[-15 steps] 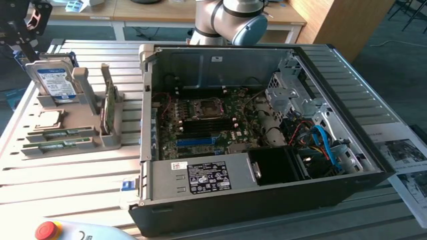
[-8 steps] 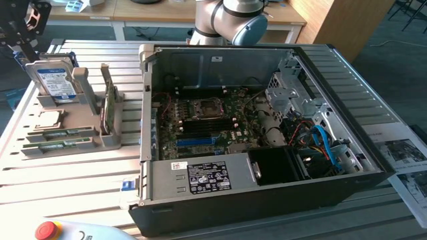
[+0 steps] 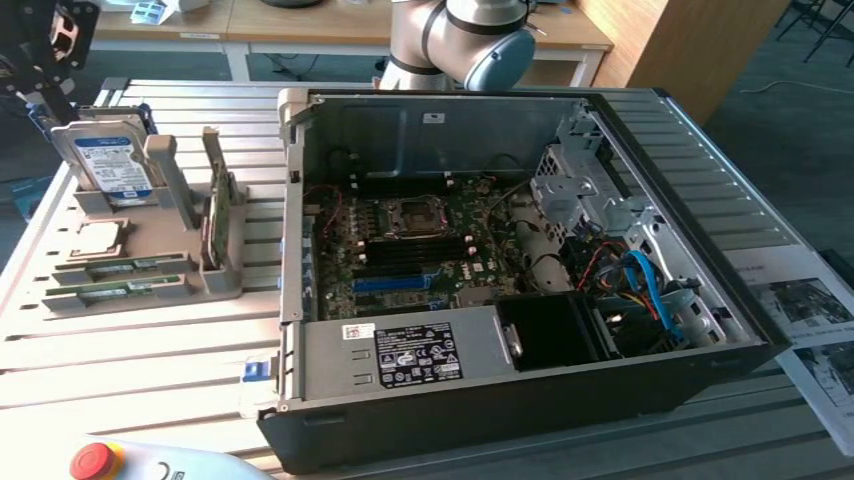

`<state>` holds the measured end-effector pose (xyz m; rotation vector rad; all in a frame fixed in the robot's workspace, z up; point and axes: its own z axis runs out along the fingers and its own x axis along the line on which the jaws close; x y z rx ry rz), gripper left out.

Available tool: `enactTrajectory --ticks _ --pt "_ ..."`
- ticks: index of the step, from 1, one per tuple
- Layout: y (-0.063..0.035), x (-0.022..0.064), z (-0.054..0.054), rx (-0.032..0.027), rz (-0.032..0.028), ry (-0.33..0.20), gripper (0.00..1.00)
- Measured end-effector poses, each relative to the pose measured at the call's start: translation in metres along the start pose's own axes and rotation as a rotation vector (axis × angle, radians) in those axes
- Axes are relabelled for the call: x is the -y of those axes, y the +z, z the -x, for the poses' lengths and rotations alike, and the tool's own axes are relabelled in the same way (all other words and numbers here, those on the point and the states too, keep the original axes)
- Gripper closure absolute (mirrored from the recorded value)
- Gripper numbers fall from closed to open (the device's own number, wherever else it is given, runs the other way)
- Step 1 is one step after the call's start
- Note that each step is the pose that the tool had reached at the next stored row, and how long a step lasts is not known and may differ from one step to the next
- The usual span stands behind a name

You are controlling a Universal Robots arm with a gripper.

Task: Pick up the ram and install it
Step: 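Pick up the ram and move it above insertion slot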

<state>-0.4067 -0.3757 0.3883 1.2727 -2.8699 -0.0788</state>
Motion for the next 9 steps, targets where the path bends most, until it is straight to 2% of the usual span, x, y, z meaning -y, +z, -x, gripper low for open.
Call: enactTrajectory --ticks 9 --pt "0.0002 0.0000 0.0000 -0.0084 0.0050 -0.137 0.89"
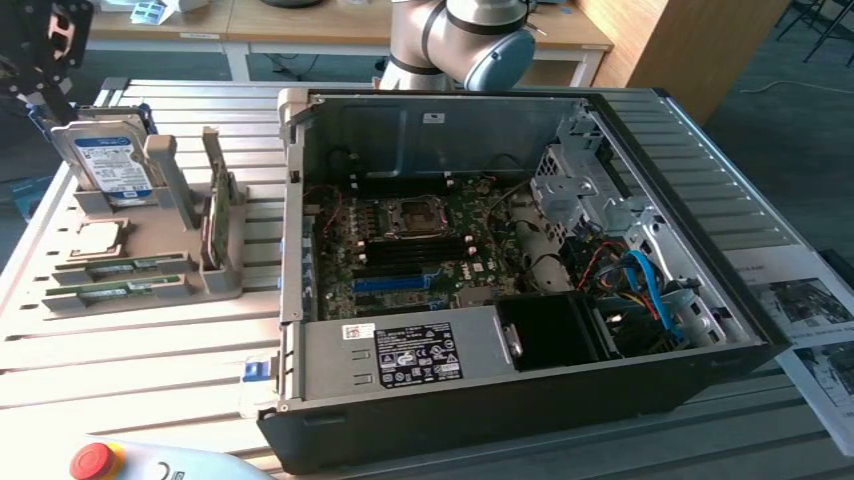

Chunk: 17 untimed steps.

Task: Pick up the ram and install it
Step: 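Pick up the ram and move it above insertion slot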

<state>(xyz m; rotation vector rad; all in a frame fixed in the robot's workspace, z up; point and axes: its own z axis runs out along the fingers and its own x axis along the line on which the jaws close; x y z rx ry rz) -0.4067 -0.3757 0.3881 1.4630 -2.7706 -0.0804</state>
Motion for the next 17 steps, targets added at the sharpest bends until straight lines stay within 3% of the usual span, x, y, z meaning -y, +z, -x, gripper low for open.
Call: enactTrajectory --ticks 17 --pt "0.0008 0.0003 0.0001 -0.0147 0.0058 -0.289 0.89"
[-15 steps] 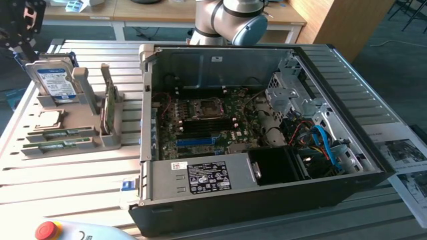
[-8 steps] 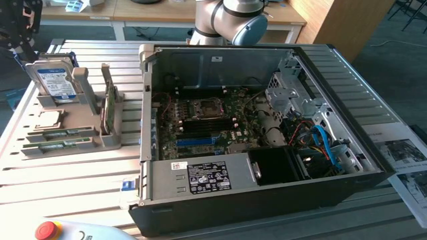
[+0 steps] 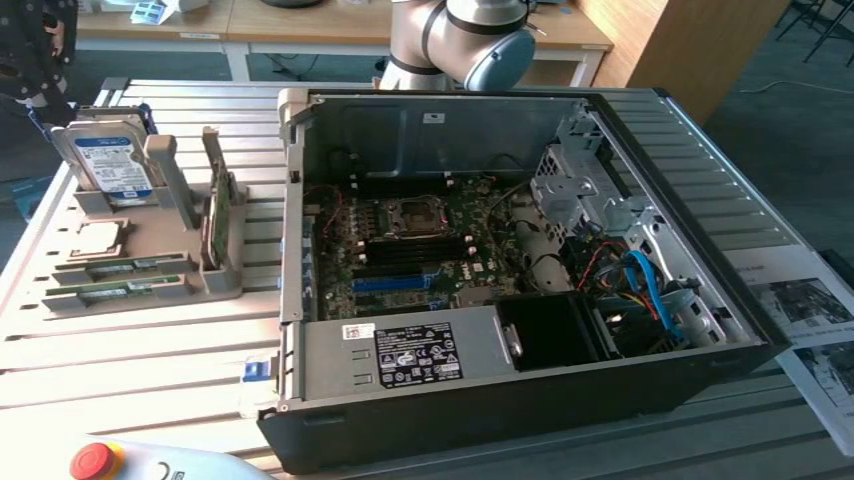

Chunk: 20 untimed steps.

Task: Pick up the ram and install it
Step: 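Pick up the ram and move it above insertion slot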

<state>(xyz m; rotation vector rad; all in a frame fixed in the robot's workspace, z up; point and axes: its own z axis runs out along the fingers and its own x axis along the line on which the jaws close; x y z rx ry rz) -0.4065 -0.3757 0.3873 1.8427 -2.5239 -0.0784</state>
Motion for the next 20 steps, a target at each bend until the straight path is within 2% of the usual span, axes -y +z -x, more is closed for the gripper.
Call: enactTrajectory --ticks 14,20 --pt "0.0008 0.0003 0.0001 -0.0117 0.0045 -0.230 0.89" --pt "0.0009 0.0003 0.0001 -0.0121 0.0047 -0.240 0.89"
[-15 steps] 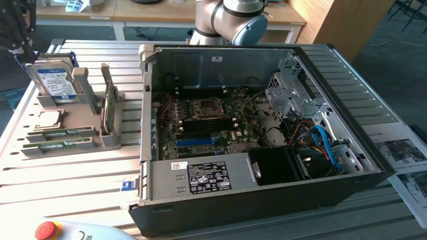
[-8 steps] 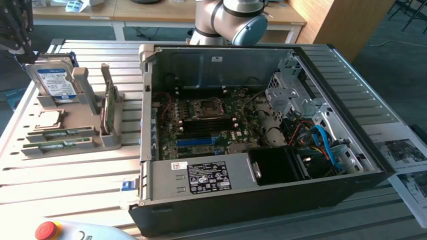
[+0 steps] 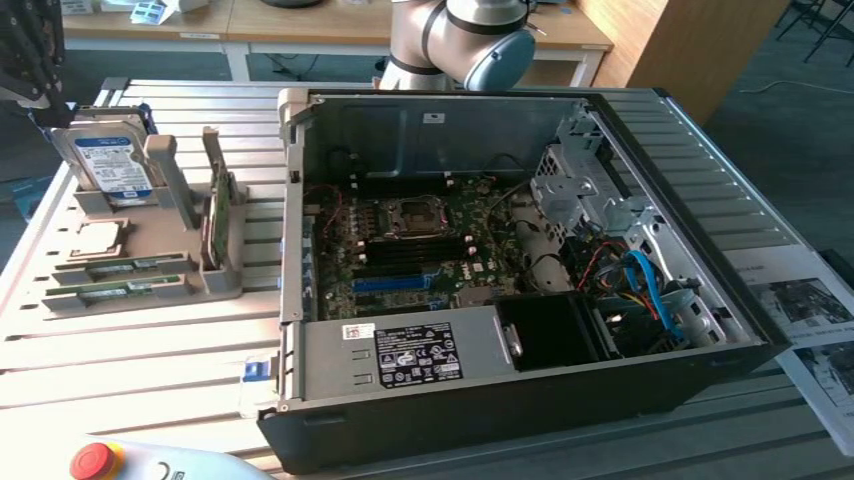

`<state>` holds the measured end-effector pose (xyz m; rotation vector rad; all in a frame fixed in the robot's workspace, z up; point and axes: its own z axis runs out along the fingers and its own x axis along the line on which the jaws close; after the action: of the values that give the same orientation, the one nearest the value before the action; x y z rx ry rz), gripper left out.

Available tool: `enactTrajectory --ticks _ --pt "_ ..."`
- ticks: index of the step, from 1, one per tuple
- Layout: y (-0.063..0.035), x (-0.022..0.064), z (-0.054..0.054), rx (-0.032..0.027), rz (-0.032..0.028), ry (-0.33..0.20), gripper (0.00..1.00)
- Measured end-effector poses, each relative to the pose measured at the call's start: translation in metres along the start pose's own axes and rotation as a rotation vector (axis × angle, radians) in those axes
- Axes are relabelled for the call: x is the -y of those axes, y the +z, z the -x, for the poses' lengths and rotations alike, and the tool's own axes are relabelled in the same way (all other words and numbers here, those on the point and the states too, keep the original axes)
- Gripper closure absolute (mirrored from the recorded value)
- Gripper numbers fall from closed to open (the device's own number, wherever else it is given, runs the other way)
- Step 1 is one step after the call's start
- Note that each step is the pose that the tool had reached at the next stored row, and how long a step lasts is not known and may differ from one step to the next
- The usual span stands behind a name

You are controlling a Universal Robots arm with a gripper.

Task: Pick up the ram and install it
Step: 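Pick up the ram and move it above insertion slot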

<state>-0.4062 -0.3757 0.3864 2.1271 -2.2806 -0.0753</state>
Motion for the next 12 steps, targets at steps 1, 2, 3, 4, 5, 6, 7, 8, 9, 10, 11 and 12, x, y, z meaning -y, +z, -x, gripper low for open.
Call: enactTrajectory --ticks 1,2,3,4,5,6,7,8,9,10,11,12 --pt "0.0000 0.0000 0.0000 0.0000 0.0000 0.000 0.89" --pt "0.0000 0.0000 0.0000 0.0000 0.0000 0.000 0.89" --pt "0.0000 0.0000 0.0000 0.0000 0.0000 0.000 0.89" --pt "0.0000 0.0000 0.0000 0.0000 0.0000 0.000 0.89" --pt "0.0000 0.0001 0.0001 -0.0001 0.0000 -0.003 0.89" --pt "0.0000 0.0002 0.0001 -0.0003 0.0000 -0.006 0.89" --pt "0.0000 0.0003 0.0001 -0.0005 0.0002 -0.010 0.89" --pt "0.0000 0.0003 0.0001 -0.0006 0.0003 -0.012 0.89" --pt "0.0000 0.0004 0.0000 -0.0006 0.0002 -0.013 0.89" --pt "0.0000 0.0004 0.0000 -0.0007 0.0002 -0.013 0.89" --pt "0.0000 0.0004 0.0000 -0.0006 0.0002 -0.013 0.89" --pt "0.0000 0.0004 0.0000 -0.0006 0.0002 -0.013 0.89"
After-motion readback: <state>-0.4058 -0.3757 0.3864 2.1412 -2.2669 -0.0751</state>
